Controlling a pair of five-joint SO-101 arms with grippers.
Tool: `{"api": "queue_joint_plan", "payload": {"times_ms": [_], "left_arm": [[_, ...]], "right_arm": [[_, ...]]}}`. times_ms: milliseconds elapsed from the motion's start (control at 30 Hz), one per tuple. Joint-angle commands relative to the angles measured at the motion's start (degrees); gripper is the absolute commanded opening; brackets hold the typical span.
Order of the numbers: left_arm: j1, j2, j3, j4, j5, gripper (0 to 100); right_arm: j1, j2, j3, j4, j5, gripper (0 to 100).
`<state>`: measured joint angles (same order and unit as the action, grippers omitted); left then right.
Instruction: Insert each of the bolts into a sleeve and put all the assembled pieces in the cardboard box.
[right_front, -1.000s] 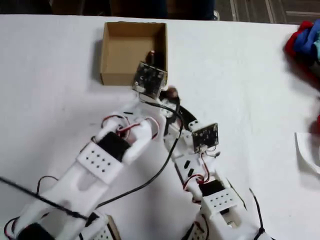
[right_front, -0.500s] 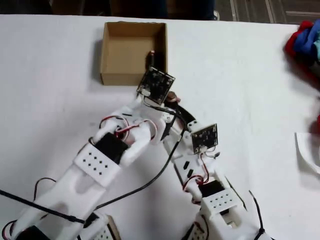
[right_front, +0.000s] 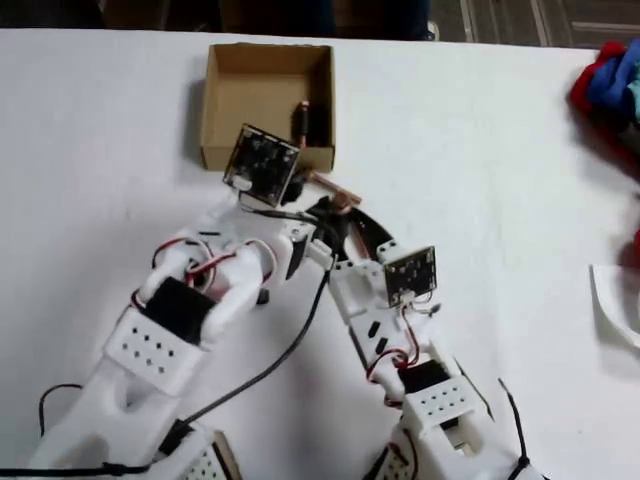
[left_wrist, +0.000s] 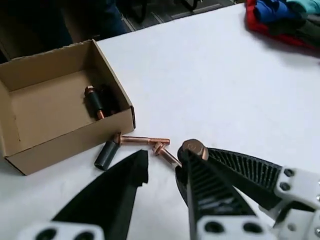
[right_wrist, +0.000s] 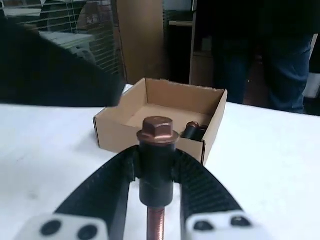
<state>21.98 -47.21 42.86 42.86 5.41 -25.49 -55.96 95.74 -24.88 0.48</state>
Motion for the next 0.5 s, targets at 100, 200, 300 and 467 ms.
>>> {"api": "queue_joint_plan", "payload": {"times_ms": [100, 200, 300, 467], "left_arm": [[-11.6, -5.5, -2.0, 2.0, -5.1, 13], [-18.0, -6.6, 1.4, 3.4, -17.2, 14], [-24.8, -7.6, 7.7, 4.0, -25.2, 11], [-30.7, -11.6, 18.2, -0.4, -29.0, 6]], "right_arm": [[1.2, -1.1, 0.6, 8.0, -0.5, 2.1], [5.0, -1.2, 0.6, 9.7, -1.8, 2.1], [6.4, -0.6, -2.0, 13.0, -9.8, 2.1], [5.1, 3.4, -26.8, 43.7, -11.5, 2.3]]}}
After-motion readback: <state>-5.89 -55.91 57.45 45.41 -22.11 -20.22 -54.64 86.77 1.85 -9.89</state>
